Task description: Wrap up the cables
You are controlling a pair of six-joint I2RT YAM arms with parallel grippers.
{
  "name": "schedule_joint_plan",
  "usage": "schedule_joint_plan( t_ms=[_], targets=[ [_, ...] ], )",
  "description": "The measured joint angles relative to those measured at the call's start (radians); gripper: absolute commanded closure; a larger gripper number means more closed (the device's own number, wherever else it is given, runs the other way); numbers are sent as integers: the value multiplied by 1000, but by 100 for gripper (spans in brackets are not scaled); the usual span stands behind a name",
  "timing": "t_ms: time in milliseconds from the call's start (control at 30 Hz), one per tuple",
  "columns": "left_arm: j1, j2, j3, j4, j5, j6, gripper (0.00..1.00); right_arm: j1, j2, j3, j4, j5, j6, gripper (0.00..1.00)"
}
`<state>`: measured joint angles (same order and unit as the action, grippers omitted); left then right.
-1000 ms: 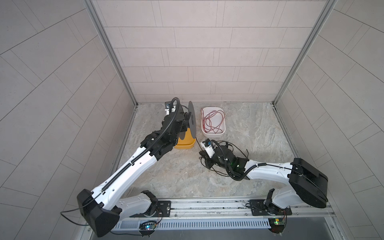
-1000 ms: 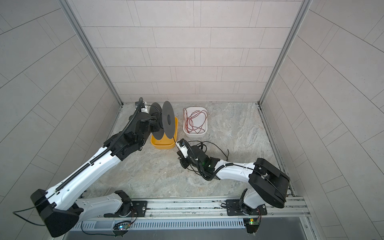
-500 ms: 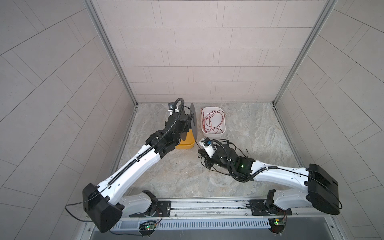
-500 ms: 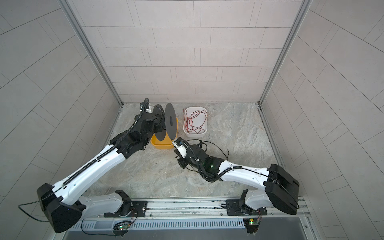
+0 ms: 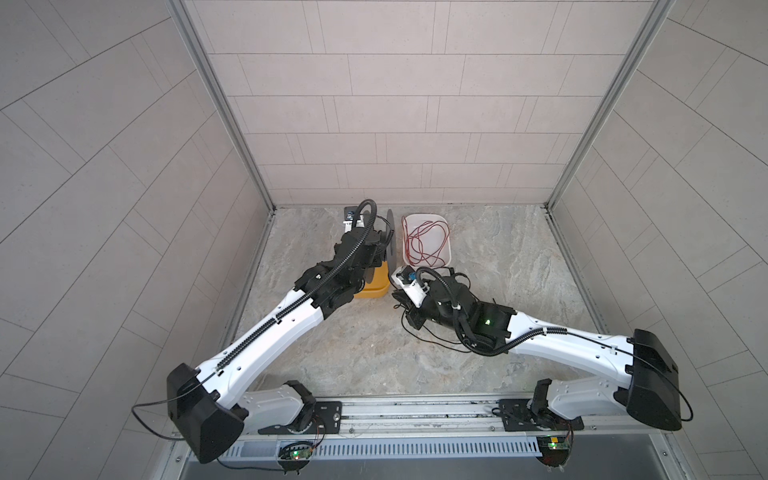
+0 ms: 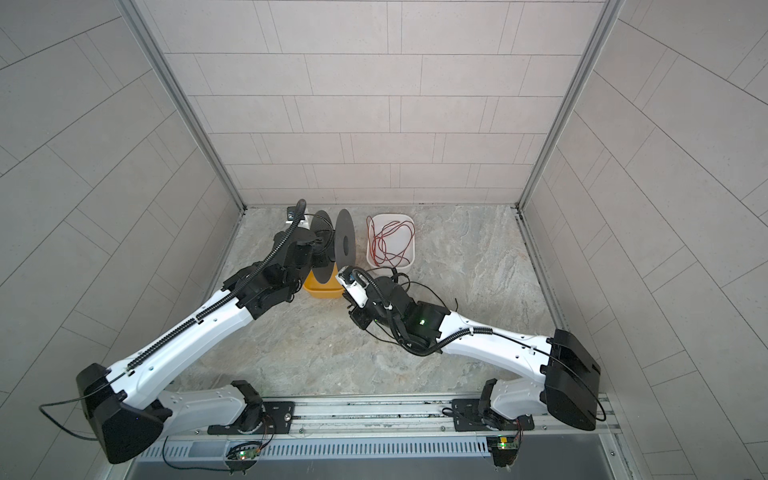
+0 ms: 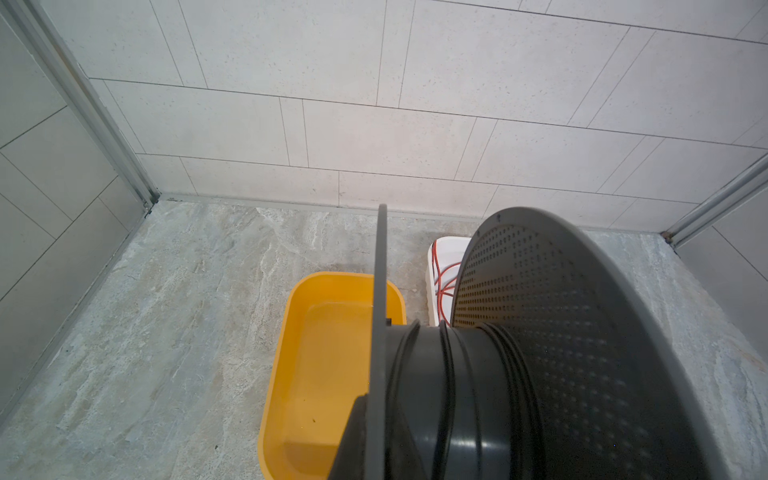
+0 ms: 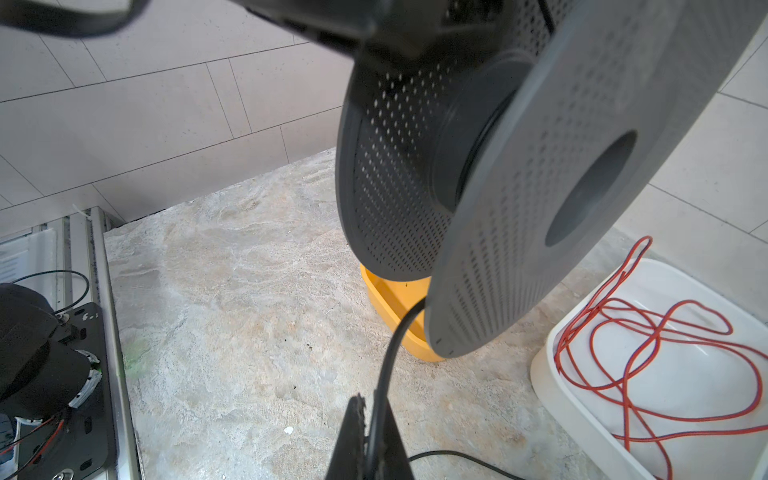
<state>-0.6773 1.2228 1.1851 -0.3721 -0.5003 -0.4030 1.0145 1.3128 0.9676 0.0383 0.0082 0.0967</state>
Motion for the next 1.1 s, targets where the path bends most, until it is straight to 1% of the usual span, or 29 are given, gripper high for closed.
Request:
schedule_joint_plan(
  t_ms=[267, 467, 700, 833, 933, 1100],
  targets=[
    [-33, -2, 0, -12, -5, 66, 100, -7, 2, 95, -98, 5, -60, 100],
    [-40, -22, 0, -23, 24, 119, 100, -36, 2, 130, -141, -3, -90, 100],
    [-64, -29, 0, -19, 71, 154, 100, -105, -10, 167, -189, -68, -121, 100],
    [-81, -26, 5, -21, 87, 165, 100, -124, -11, 187, -222, -98, -127, 100],
    [-100, -15, 17, -35, 80, 184, 100, -139, -11, 207, -230, -100, -127, 100],
    [-127, 14, 39, -53, 39, 217, 100, -145, -13, 220, -256, -100, -125, 100]
  ],
)
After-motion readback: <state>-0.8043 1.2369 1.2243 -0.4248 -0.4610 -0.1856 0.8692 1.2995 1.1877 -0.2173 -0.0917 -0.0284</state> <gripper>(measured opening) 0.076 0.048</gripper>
